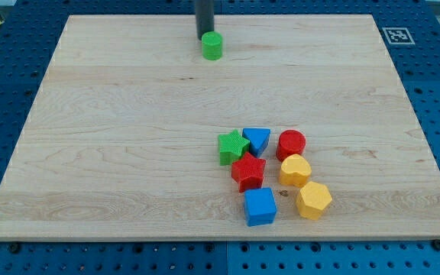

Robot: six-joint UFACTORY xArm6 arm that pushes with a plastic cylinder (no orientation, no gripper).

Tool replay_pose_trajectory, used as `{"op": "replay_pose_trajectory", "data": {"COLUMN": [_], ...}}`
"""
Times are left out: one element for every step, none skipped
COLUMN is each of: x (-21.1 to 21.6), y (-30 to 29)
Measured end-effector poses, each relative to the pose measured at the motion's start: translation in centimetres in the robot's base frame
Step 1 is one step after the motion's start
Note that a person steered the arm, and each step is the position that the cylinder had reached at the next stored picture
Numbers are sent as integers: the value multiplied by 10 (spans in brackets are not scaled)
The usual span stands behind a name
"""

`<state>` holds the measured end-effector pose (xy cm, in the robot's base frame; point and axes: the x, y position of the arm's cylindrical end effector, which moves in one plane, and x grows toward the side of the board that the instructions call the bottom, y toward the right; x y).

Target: Move the green circle to the center

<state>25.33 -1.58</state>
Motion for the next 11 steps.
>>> {"op": "replay_pose_trajectory", "data": {"x": [17, 42, 58, 54, 45, 54, 81, 95, 109, 124, 139], "y": [19, 19, 19, 3, -19, -25, -25, -35, -49, -52, -52]}}
